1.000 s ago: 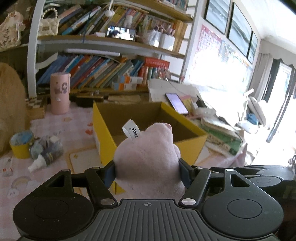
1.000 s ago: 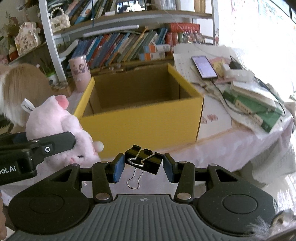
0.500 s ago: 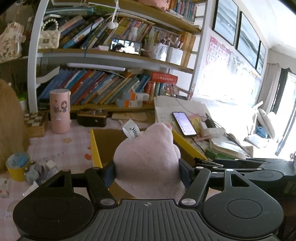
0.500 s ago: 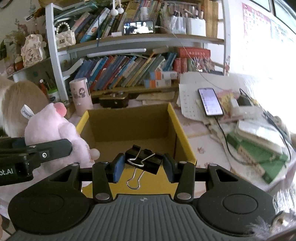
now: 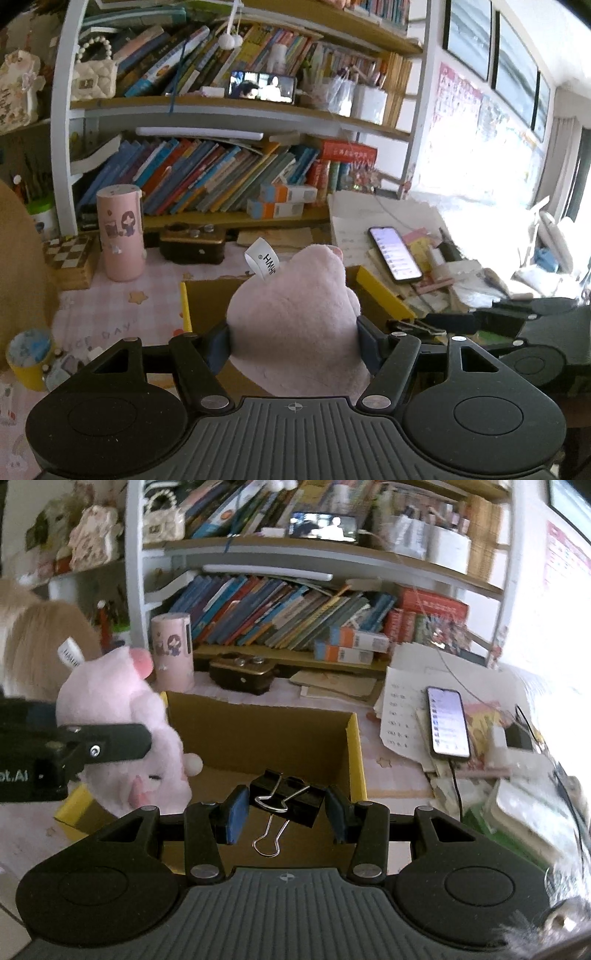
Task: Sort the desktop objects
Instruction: 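Carry plush pig with left tool while right tool carries clip over yellow box, then lower and release plush pig into box while right tool drops clip inside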
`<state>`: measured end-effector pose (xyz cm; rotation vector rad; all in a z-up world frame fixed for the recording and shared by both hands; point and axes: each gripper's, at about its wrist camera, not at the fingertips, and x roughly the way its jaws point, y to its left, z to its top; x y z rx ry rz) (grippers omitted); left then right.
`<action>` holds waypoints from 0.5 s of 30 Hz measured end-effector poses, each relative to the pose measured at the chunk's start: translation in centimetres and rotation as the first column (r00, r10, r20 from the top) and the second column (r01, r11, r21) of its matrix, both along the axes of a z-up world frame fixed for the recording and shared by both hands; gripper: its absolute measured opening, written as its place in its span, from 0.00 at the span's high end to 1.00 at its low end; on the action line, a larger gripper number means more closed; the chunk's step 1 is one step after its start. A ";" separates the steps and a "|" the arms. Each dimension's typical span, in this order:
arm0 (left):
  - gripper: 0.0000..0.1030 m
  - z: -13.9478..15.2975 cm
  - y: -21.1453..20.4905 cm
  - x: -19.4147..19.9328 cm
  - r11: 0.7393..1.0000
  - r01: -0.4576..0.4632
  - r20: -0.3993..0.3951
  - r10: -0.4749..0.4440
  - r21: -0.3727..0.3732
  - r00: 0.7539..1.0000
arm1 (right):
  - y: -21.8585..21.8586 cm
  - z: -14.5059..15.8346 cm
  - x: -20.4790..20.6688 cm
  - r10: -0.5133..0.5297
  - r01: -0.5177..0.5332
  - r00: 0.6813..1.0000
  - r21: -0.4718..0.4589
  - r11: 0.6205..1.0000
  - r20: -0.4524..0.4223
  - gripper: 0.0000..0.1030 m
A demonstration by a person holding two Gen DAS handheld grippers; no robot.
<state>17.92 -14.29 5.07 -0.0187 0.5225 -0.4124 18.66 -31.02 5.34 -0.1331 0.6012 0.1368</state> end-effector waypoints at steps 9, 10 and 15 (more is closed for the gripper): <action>0.34 -2.0 -1.9 4.2 0.995 0.003 -0.075 0.004 0.100 0.997 | -0.3 -2.1 5.3 0.151 -0.161 0.986 -0.147 0.976 -0.076 0.59; 0.34 -2.2 -2.0 4.7 0.994 0.004 -0.085 0.005 0.107 0.996 | -0.2 -2.5 5.9 0.170 -0.183 0.981 -0.165 0.969 -0.089 0.59; 0.33 -3.5 -2.5 7.2 0.992 0.021 -0.161 0.000 0.128 0.987 | 0.5 -4.1 8.7 0.270 -0.303 0.950 -0.248 0.920 -0.158 0.59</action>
